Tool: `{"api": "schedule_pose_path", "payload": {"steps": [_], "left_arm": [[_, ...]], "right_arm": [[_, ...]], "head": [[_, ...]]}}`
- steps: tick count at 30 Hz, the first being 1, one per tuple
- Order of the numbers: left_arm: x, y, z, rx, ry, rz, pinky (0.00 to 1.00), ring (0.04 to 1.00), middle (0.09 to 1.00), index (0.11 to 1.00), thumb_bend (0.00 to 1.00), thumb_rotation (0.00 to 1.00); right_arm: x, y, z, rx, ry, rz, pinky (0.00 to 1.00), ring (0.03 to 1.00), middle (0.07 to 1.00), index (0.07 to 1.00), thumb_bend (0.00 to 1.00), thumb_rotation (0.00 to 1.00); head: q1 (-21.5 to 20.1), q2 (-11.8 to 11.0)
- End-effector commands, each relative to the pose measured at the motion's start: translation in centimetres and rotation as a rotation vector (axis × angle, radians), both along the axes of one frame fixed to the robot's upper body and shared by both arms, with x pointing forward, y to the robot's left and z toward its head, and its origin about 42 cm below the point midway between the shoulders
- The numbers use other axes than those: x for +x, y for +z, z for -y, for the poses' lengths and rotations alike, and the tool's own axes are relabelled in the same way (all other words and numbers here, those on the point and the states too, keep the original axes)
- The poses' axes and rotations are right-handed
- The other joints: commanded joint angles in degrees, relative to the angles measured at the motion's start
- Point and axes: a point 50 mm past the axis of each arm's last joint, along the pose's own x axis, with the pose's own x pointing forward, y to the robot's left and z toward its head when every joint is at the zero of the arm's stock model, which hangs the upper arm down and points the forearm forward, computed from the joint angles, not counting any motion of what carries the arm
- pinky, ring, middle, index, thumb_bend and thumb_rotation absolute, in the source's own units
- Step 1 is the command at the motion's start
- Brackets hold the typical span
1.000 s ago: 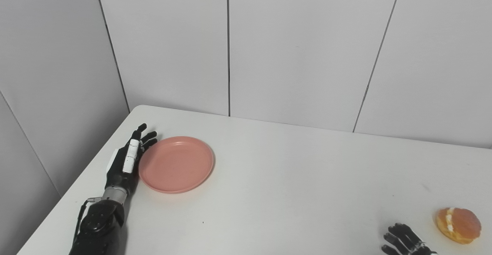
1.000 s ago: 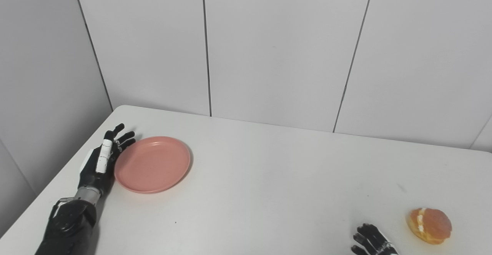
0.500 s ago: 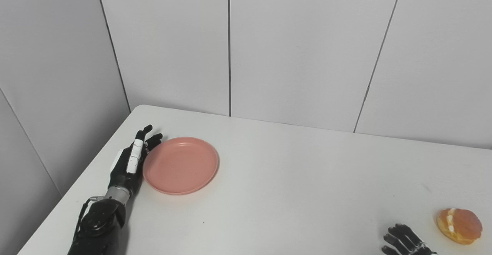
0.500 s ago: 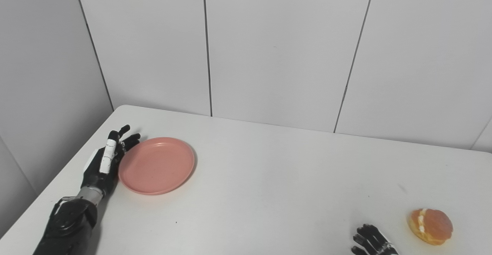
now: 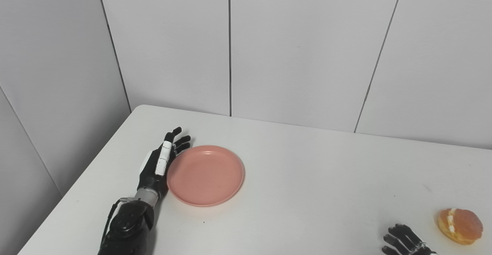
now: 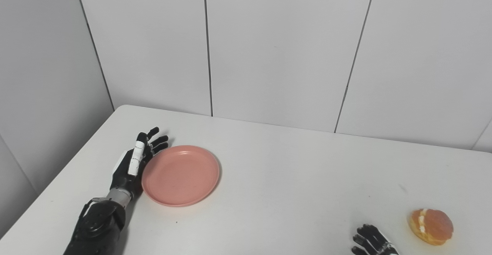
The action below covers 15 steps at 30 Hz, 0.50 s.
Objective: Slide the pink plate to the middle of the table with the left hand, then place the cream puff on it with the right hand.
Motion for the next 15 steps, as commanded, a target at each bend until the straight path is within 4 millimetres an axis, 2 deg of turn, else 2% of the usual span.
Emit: {"api": "schedule_pose_path", "payload": {"steps": [1, 10, 15], "left_arm": [[1.1, 0.9, 2.5, -0.002, -0.059, 0.004, 0.81, 0.860, 0.830, 0.897, 0.92, 0.97], [1.7, -0.1, 5.3, -0.035, -0.085, -0.023, 0.84, 0.867, 0.820, 0.885, 0.88, 0.97], [1.9, -0.8, 6.4, -0.046, -0.106, -0.036, 0.86, 0.872, 0.830, 0.888, 0.90, 0.96]], "right_arm": [[-1.7, -3.1, -0.9, 0.014, 0.025, -0.192, 0.77, 0.797, 0.805, 0.782, 0.73, 0.95], [-1.7, -3.0, -1.1, 0.000, 0.035, -0.189, 0.76, 0.794, 0.800, 0.784, 0.73, 0.96], [-1.7, -3.0, -1.2, 0.003, 0.039, -0.193, 0.76, 0.790, 0.797, 0.780, 0.73, 0.96]], "head": [[-0.01, 0.18], [-0.33, 0.47], [-0.52, 0.62]]}}
